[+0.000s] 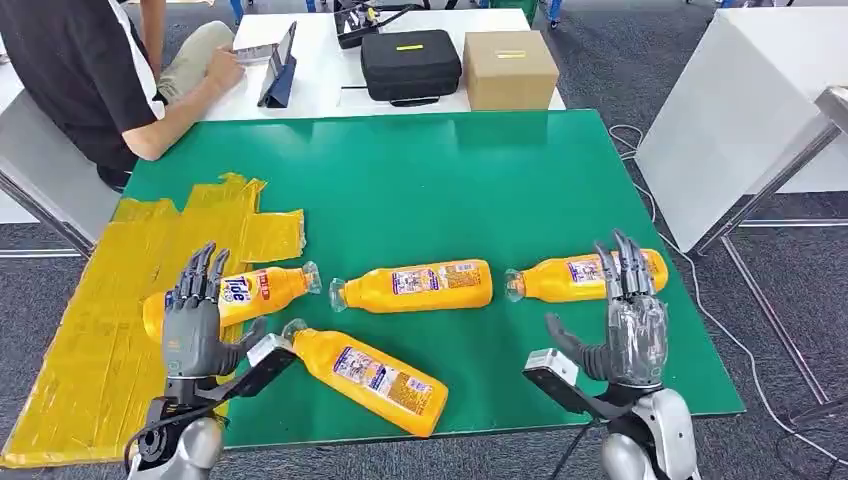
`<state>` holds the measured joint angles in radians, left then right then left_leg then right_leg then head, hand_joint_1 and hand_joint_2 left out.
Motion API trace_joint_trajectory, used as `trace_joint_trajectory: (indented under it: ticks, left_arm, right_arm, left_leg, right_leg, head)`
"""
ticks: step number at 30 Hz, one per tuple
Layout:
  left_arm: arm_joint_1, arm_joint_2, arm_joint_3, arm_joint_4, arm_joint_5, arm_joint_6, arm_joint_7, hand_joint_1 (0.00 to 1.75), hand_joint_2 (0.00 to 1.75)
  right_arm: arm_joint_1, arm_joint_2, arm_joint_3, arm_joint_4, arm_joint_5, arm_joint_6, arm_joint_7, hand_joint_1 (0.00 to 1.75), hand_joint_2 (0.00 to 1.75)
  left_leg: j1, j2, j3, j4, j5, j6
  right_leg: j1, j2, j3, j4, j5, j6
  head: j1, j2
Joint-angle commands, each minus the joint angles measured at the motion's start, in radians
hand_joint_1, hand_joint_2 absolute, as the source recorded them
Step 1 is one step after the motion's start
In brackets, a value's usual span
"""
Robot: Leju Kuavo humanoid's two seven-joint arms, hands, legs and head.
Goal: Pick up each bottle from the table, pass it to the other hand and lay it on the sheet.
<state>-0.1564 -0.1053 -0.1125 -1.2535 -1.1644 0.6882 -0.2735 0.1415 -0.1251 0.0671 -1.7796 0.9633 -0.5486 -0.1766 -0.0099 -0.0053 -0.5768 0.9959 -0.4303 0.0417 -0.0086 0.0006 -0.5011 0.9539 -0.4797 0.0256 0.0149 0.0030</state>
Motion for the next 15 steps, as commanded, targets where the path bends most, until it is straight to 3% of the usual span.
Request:
trace_joint_trajectory:
  ticks: [1, 8, 11, 15]
  left_arm:
    - [-0.014, -0.015, -0.024, 0.008, -0.018, 0.010, 0.021, 0.00, 1.75]
    - [-0.005, -0.020, -0.015, -0.020, -0.040, 0.010, 0.033, 0.00, 1.75]
    - [0.020, 0.011, -0.062, -0.082, 0.354, -0.125, -0.117, 0.00, 1.75]
    - [0.054, 0.033, -0.032, -0.112, 0.414, -0.136, -0.144, 0.00, 1.75]
  right_arm:
    - [-0.044, -0.005, -0.045, 0.044, 0.008, -0.008, 0.008, 0.00, 1.75]
    - [-0.050, -0.015, -0.041, 0.050, 0.043, -0.013, 0.027, 0.00, 1.75]
    - [-0.067, -0.099, -0.037, 0.075, 0.065, 0.000, 0.069, 0.00, 1.75]
    - [-0.089, -0.173, -0.049, 0.100, 0.054, 0.054, 0.083, 0.00, 1.75]
  left_leg:
    - [0.001, 0.001, 0.002, -0.001, -0.001, -0.002]
    - [0.001, 0.001, 0.002, 0.000, -0.001, -0.002]
    - [0.001, 0.001, 0.001, 0.000, -0.001, -0.002]
    - [0.000, 0.002, 0.001, -0.001, 0.000, -0.001]
  right_leg:
    - [0.001, 0.000, 0.002, -0.001, 0.000, -0.001]
    - [0.001, 0.000, 0.002, -0.001, 0.000, -0.001]
    - [0.001, 0.001, 0.001, -0.001, 0.000, 0.000]
    - [0.000, 0.002, 0.001, -0.001, 0.000, 0.000]
  head:
    - [0.000, 0.000]
    - [-0.001, 0.000]
    - [-0.001, 0.000]
    - [0.000, 0.000]
